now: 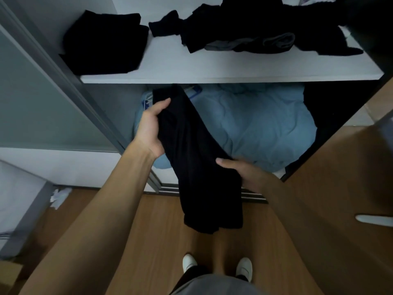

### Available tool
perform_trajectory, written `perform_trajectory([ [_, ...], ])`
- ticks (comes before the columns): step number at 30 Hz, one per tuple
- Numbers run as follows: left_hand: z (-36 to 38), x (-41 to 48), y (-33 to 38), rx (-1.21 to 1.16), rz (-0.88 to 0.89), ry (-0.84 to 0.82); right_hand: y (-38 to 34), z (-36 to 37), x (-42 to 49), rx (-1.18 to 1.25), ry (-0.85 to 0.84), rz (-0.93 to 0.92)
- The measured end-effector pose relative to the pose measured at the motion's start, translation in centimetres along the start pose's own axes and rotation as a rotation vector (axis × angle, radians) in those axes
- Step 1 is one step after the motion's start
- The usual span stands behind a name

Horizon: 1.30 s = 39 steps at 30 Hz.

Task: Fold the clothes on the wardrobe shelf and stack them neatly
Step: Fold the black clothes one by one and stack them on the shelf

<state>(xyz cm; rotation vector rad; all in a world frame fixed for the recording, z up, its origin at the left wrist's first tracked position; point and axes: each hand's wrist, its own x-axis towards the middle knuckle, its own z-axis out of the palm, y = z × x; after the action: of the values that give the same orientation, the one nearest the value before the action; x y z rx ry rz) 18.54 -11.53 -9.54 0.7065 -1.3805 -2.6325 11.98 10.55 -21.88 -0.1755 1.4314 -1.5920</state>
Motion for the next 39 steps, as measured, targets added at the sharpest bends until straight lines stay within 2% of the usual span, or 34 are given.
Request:
perform_trajectory([
  [3, -1.6, 0.9, -1.0, 0.238, 0.013, 0.171, -1.3, -1.4, -0.9, 0.335, 0.343, -0.202],
  [5, -3.6, 1.2, -1.8, 0.317, -0.058, 0.238, -2.7, -2.8, -1.5, 0.55, 0.492, -0.233],
  [8, -6.2, 1.3, -3.0, 0.397, -0.286, 0.179, -3.8, -3.9, -2.0, 0.608, 0.622, -0.294],
  [10, -7.2, 1.7, -3.7, 0.544, -0.352, 0.124, -4.2, -3.8, -2.0, 0.602, 0.667, -0.335],
  [15, -8.8, 2.5, -3.5, 0.77, -0.235, 0.147, -4.3, -3.5, -2.4, 0.652, 0.723, -0.396],
  [19, -10.0, 2.2, -3.1, 0.942, -0.382, 0.067, -4.6, -3.5, -2.4, 0.652, 0.725, -0.439],
  [22, -10.0, 2.1, -3.4, 0.934, -0.439, -0.026, -5.1, -3.4, -2.3, 0.612, 0.752, -0.443],
  [27, -8.1, 2.5, -2.1, 0.86, -0.298, -0.164, -5.5, -4.2, -2.5, 0.611, 0.783, -0.455],
  [32, -7.8, 3.6, -1.8, 0.831, -0.104, 0.055, -5.6, -3.7, -2.7, 0.542, 0.776, -0.433],
  [35, -8.0, 3.5, -2.2, 0.791, -0.109, 0.163, -5.7, -3.2, -2.6, 0.518, 0.742, -0.438],
  [39, -6.5, 2.5, -2.8, 0.625, -0.219, 0.172, -5.7, -3.8, -2.1, 0.501, 0.672, -0.433],
])
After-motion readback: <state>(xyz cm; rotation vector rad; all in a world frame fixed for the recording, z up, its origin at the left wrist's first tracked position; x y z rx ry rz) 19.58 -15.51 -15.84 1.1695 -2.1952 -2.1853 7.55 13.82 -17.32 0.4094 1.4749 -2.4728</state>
